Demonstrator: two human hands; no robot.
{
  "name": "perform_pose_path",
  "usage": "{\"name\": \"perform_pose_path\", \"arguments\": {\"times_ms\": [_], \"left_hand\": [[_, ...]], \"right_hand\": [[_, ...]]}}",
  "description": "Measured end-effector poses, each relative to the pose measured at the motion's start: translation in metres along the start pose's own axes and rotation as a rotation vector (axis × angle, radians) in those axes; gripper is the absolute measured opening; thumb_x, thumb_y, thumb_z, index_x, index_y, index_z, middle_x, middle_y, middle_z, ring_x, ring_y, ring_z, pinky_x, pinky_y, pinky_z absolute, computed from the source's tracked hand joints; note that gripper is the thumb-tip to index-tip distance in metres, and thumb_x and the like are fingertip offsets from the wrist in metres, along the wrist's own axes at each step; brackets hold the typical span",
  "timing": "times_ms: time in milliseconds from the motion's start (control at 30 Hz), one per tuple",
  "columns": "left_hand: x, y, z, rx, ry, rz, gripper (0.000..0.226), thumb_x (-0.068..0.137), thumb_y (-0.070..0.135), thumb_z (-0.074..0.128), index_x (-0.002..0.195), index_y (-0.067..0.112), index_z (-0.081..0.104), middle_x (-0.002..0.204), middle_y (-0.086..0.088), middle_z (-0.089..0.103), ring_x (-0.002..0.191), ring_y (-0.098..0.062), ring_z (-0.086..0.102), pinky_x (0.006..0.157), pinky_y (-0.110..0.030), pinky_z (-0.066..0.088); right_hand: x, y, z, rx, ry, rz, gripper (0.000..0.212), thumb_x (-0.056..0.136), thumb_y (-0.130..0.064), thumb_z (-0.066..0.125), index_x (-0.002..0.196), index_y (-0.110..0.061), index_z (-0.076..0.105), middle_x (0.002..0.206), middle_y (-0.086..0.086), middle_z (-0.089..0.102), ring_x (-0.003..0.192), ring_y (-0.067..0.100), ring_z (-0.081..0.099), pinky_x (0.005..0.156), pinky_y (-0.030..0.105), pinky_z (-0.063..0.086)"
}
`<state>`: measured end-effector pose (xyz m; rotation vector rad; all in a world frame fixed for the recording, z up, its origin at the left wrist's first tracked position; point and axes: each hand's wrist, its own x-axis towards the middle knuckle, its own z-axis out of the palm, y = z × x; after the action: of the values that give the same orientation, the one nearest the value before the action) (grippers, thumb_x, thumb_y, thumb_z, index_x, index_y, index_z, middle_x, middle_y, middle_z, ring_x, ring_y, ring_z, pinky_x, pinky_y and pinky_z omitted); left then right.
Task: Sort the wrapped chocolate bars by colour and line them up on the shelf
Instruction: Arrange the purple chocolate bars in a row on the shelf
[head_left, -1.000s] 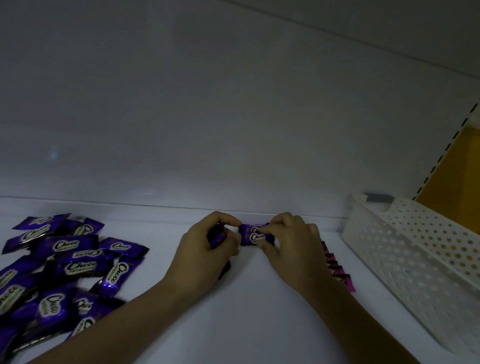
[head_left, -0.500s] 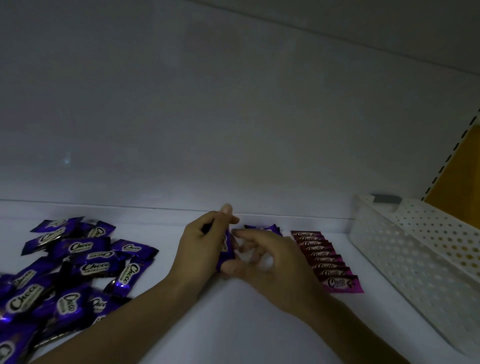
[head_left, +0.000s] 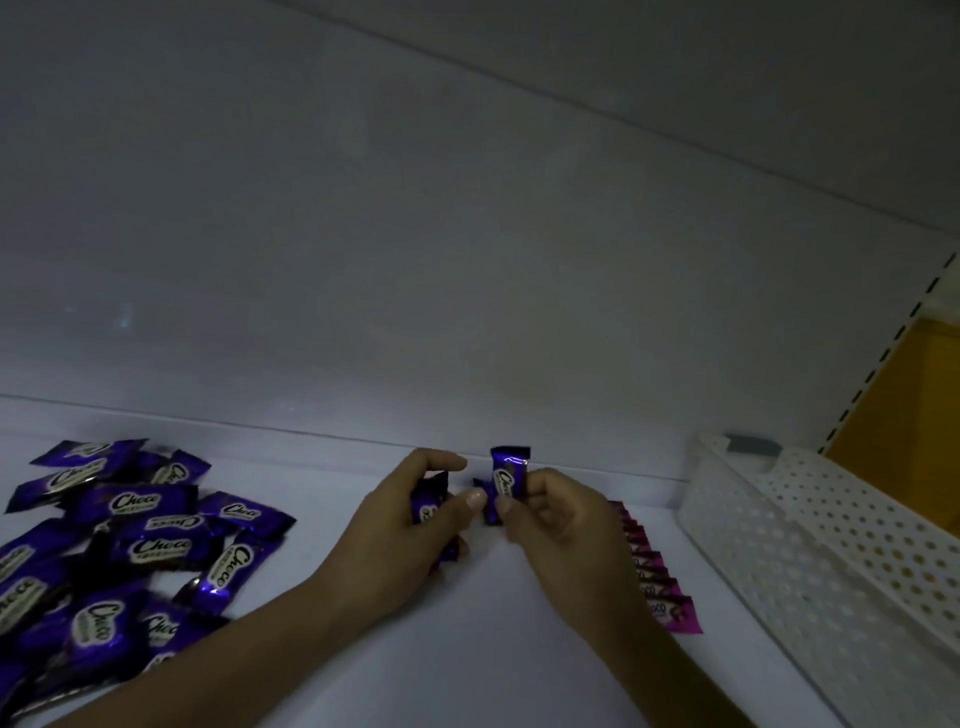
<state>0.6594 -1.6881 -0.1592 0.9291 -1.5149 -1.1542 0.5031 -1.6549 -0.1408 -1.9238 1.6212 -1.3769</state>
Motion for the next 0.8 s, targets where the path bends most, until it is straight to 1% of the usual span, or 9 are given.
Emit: {"name": "perform_pose_path", "arguments": {"times_ms": [67,133,200,300,433,500,567,700,800], "left_hand": [[0.0,0.0,0.001,-0.014,0.053,0.01,0.013,0.088,0.031,0.061,0.1,0.027,0.06,0.067,0.007,0.067,0.055,-0.013,0.064,0.052,-0.025,0.051],[0.0,0.001,0.002,-0.056,0.114,0.009,0.012,0.089,0.035,0.059,0.094,0.024,0.062,0.065,0.003,0.066,0.052,-0.013,0.063,0.048,-0.022,0.048],[0.001,0.001,0.002,-0.071,0.17,-0.004,0.017,0.087,0.04,0.059,0.092,0.024,0.062,0.067,0.001,0.066,0.053,-0.011,0.064,0.047,-0.018,0.048],[0.002,0.0,0.001,-0.137,0.192,-0.062,0.027,0.079,0.045,0.063,0.098,0.026,0.06,0.074,0.002,0.067,0.062,-0.011,0.069,0.05,-0.016,0.051],[0.003,-0.005,-0.001,-0.07,0.14,-0.098,0.043,0.082,0.019,0.072,0.116,0.029,0.048,0.094,0.002,0.063,0.08,-0.011,0.066,0.061,-0.017,0.051],[0.004,-0.007,-0.003,0.005,0.119,-0.074,0.055,0.084,0.005,0.068,0.126,0.028,0.041,0.098,0.004,0.061,0.085,-0.007,0.063,0.065,-0.014,0.048],[0.004,-0.009,-0.003,0.014,0.104,-0.062,0.059,0.086,0.0,0.064,0.132,0.027,0.038,0.098,0.003,0.061,0.082,-0.007,0.064,0.062,-0.015,0.049],[0.0,-0.003,0.0,-0.067,0.115,-0.08,0.061,0.087,0.015,0.066,0.129,0.042,0.031,0.082,0.003,0.072,0.07,-0.015,0.071,0.06,-0.03,0.057],[-0.003,0.004,0.002,-0.072,0.133,-0.076,0.054,0.084,0.023,0.068,0.125,0.041,0.037,0.092,0.002,0.069,0.067,-0.019,0.071,0.05,-0.029,0.054]], "right_hand": [[0.003,0.006,-0.016,-0.504,0.015,-0.238,0.009,0.086,-0.023,0.066,0.089,-0.03,0.071,0.075,-0.01,0.07,0.066,0.008,0.063,0.068,0.029,0.05],[0.002,0.006,-0.027,-0.821,-0.214,-0.304,0.024,0.088,-0.028,0.059,0.109,-0.034,0.069,0.09,-0.008,0.07,0.08,0.013,0.062,0.082,0.032,0.046],[0.004,0.007,-0.035,-0.783,-0.402,-0.186,0.035,0.089,-0.03,0.054,0.123,-0.036,0.061,0.106,-0.007,0.066,0.094,0.012,0.059,0.093,0.028,0.04],[0.004,0.012,-0.037,-0.655,-0.357,-0.157,0.035,0.09,-0.033,0.056,0.124,-0.031,0.061,0.107,-0.008,0.066,0.092,0.006,0.056,0.093,0.027,0.04],[0.002,0.015,-0.025,-0.637,-0.333,-0.145,0.04,0.09,-0.05,0.052,0.124,-0.029,0.061,0.103,-0.005,0.061,0.092,0.008,0.053,0.087,0.027,0.041],[0.002,0.017,-0.023,-0.62,-0.332,-0.108,0.037,0.089,-0.047,0.056,0.118,-0.027,0.064,0.103,-0.004,0.059,0.09,0.008,0.05,0.083,0.025,0.041],[0.003,0.019,-0.023,-0.615,-0.307,-0.074,0.035,0.087,-0.046,0.06,0.115,-0.026,0.063,0.107,-0.004,0.057,0.093,0.009,0.05,0.085,0.025,0.04],[0.007,0.022,-0.029,-0.837,-0.252,-0.082,0.038,0.09,-0.05,0.05,0.124,-0.033,0.053,0.118,-0.009,0.051,0.109,0.009,0.044,0.087,0.025,0.027],[0.011,0.022,-0.026,-0.891,-0.218,-0.079,0.038,0.093,-0.047,0.047,0.128,-0.034,0.049,0.121,-0.009,0.049,0.113,0.011,0.042,0.089,0.026,0.025]]}}
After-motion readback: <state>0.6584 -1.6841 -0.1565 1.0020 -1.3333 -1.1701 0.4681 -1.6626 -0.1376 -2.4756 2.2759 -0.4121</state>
